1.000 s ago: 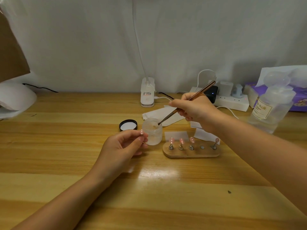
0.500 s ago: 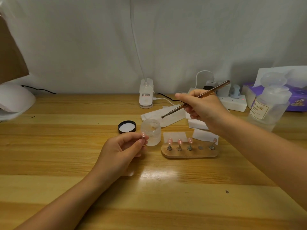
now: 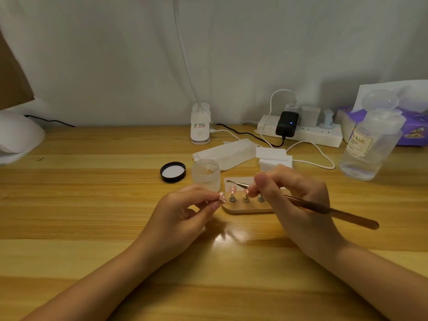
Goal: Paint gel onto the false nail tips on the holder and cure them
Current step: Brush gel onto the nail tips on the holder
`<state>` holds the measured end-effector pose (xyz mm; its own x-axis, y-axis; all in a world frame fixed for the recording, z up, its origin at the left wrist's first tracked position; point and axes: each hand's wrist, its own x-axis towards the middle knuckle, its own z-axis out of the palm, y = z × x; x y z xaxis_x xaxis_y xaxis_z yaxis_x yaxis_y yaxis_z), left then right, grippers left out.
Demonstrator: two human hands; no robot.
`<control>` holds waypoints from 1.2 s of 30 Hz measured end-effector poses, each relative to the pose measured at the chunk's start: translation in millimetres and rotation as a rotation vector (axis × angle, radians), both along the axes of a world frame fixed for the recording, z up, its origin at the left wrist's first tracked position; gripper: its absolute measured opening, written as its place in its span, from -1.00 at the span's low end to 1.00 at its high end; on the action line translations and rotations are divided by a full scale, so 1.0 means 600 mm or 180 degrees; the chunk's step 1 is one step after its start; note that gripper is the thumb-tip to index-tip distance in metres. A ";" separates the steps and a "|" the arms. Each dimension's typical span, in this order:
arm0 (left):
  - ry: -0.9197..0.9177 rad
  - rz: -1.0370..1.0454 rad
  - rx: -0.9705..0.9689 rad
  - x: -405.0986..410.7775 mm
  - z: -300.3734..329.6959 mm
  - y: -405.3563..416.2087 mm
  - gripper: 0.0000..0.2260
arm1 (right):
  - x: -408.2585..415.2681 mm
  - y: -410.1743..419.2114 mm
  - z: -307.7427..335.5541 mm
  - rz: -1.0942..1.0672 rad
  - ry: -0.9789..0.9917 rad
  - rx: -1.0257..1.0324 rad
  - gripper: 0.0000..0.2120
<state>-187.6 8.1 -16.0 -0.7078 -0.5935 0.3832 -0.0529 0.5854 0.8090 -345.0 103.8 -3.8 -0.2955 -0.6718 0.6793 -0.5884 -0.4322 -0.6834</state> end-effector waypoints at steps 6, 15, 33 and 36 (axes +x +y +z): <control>-0.0023 0.0032 0.0062 -0.001 -0.004 -0.002 -0.84 | 0.005 0.000 -0.017 0.0035 -0.0029 -0.0088 -0.65; -0.0079 0.0123 0.0034 0.000 -0.003 -0.001 -0.74 | 0.005 -0.003 -0.022 -0.0010 0.0131 -0.0043 -0.65; -0.0175 0.0162 -0.0023 0.001 0.001 0.001 -0.71 | 0.004 0.002 -0.028 0.0203 -0.0285 0.0004 -0.57; -0.0193 0.0160 -0.0024 0.003 0.001 0.001 -0.72 | 0.005 0.003 -0.026 0.0100 -0.0457 -0.0004 -0.59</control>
